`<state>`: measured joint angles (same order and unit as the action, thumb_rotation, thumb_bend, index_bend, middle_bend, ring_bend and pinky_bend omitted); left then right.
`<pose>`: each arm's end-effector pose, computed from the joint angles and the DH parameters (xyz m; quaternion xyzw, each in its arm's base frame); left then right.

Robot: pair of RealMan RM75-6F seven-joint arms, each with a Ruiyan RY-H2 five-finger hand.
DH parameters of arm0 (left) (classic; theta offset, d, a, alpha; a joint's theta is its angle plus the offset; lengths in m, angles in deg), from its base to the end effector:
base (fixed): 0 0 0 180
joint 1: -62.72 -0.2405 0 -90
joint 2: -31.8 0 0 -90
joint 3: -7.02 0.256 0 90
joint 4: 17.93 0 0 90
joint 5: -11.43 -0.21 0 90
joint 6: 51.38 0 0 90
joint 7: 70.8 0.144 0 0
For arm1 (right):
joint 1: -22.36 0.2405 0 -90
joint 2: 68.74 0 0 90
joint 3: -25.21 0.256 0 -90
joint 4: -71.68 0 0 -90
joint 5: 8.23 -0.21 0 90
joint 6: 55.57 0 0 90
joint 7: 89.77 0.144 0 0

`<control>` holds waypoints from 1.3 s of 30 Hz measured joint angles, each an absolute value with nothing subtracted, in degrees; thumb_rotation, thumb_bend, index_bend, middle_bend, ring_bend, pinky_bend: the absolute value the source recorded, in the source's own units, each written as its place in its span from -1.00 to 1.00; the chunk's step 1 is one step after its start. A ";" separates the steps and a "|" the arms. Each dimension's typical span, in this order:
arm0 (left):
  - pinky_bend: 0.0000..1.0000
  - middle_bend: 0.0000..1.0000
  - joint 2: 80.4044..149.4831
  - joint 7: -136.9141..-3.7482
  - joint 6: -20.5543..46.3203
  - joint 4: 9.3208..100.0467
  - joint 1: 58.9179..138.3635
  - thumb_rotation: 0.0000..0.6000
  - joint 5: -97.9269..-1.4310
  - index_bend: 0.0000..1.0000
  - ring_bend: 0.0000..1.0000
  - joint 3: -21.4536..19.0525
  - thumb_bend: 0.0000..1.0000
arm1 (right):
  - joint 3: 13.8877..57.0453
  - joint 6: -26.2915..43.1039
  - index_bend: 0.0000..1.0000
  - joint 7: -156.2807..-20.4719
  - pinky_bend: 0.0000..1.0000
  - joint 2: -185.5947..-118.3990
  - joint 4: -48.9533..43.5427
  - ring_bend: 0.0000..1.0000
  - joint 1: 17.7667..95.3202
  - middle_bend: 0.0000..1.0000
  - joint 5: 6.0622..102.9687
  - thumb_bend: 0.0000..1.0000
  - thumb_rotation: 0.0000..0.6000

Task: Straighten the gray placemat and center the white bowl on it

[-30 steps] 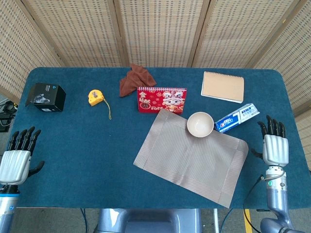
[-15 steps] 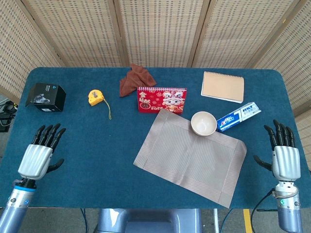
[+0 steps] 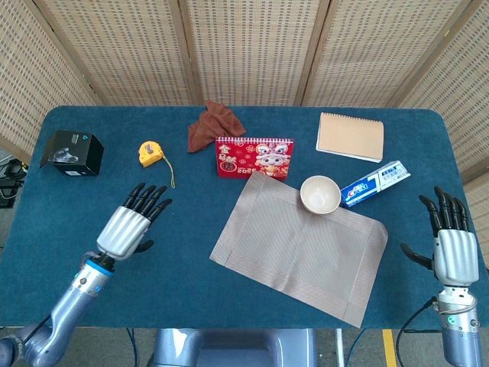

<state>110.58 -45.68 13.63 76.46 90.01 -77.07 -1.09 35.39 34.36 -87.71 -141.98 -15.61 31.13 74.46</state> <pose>-0.1744 0.2783 0.0425 -0.7682 -0.2313 -0.3930 0.4494 -0.2934 -0.2249 0.1496 0.5183 -0.3562 0.4912 0.6027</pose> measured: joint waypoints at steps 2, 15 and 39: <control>-1.00 -1.00 112.42 -45.03 11.78 74.90 91.77 1.00 -76.68 -0.70 -1.00 -1.36 -0.83 | 35.55 34.30 -0.65 -87.33 -1.00 -141.78 -15.65 -1.00 31.10 -1.00 74.38 -0.65 1.00; -1.00 -1.00 122.23 -41.87 2.34 66.39 99.74 1.00 -73.96 -0.67 -1.00 -0.38 -0.82 | 36.33 33.37 -0.63 -85.30 -1.00 -140.92 -15.91 -1.00 31.02 -1.00 73.34 -0.66 1.00; -1.00 -1.00 135.65 -37.39 -0.81 55.78 105.59 1.00 -69.51 -0.54 -1.00 1.29 -0.47 | 37.51 32.90 -0.63 -81.12 -1.00 -139.37 -16.90 -1.00 30.61 -1.00 72.48 -0.65 1.00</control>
